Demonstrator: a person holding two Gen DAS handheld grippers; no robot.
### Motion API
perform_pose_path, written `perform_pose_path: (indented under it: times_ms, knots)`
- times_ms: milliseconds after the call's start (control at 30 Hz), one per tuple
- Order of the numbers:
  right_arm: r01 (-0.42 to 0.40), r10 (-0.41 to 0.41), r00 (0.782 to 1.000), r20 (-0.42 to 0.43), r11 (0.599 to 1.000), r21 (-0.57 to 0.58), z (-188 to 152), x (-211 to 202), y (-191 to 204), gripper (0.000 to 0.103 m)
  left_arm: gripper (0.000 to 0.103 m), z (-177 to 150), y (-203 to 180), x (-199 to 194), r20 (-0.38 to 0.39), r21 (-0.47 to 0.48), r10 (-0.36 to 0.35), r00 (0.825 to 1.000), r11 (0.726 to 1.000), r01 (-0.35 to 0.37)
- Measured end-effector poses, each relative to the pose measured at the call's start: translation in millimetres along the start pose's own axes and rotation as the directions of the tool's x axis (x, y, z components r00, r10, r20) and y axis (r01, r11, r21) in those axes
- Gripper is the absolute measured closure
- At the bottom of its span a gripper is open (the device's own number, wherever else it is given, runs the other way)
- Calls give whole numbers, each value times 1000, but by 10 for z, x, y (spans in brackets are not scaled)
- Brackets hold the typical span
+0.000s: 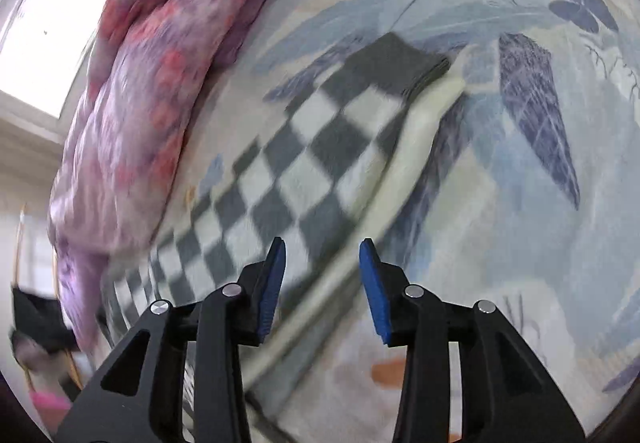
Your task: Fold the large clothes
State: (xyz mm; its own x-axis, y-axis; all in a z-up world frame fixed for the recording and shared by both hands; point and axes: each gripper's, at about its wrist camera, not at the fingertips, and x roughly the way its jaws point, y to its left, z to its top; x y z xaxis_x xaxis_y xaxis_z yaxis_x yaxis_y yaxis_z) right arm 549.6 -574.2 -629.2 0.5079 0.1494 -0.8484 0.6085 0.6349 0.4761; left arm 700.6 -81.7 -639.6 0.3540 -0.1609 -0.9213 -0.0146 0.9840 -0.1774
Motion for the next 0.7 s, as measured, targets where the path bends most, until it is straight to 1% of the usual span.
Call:
perform_pose_path:
  times_ms: [33, 100, 167, 233, 300, 367, 400, 433, 467, 500, 533, 600, 667, 700]
  knots:
    - [-13, 13, 1000, -1, 1000, 27, 108, 62, -47, 63, 64, -15, -70, -31, 4, 12, -11, 1000, 1000, 11]
    - [2, -2, 1000, 1, 997, 71, 262, 137, -135, 62, 63, -42, -217, -88, 23, 35, -34, 999, 999, 33]
    - [26, -25, 1000, -6, 994, 110, 402, 265, -205, 62, 56, -48, -379, -59, 13, 56, -67, 998, 996, 66]
    - [54, -53, 998, -17, 990, 133, 474, 354, -250, 62, 56, -71, -541, 21, -8, 81, -95, 995, 992, 95]
    - [58, -53, 998, -41, 987, 147, 521, 464, -292, 62, 56, -92, -678, 96, -20, 110, -99, 995, 989, 100]
    - [84, -76, 995, -61, 986, 147, 531, 543, -328, 62, 56, -112, -783, 167, -35, 122, -112, 993, 986, 116]
    - [68, -62, 997, -52, 988, 141, 542, 568, -332, 62, 56, -119, -823, 204, -43, 122, -117, 992, 985, 122]
    - [68, -62, 997, -47, 989, 133, 552, 578, -324, 66, 56, -127, -866, 246, -55, 127, -127, 990, 983, 133]
    - [79, -75, 996, -42, 990, 116, 560, 585, -317, 72, 56, -131, -899, 284, -63, 131, -131, 989, 982, 139]
    - [90, -86, 996, -37, 991, 101, 567, 591, -307, 87, 56, -131, -941, 336, -76, 136, -130, 989, 981, 139]
    - [102, -100, 995, -24, 991, 83, 569, 578, -300, 90, 56, -132, -980, 388, -86, 142, -129, 988, 980, 140]
    - [99, -100, 995, 12, 994, 42, 543, 490, -239, 91, 56, -145, -1034, 456, -97, 149, -131, 987, 978, 144]
    - [119, -117, 991, 61, 992, -30, 497, 355, -91, 91, 56, -156, -1092, 528, -106, 169, -109, 988, 978, 126]
    - [134, -126, 987, 99, 988, -78, 452, 240, 34, 91, 56, -163, -1111, 559, -108, 175, -106, 988, 977, 124]
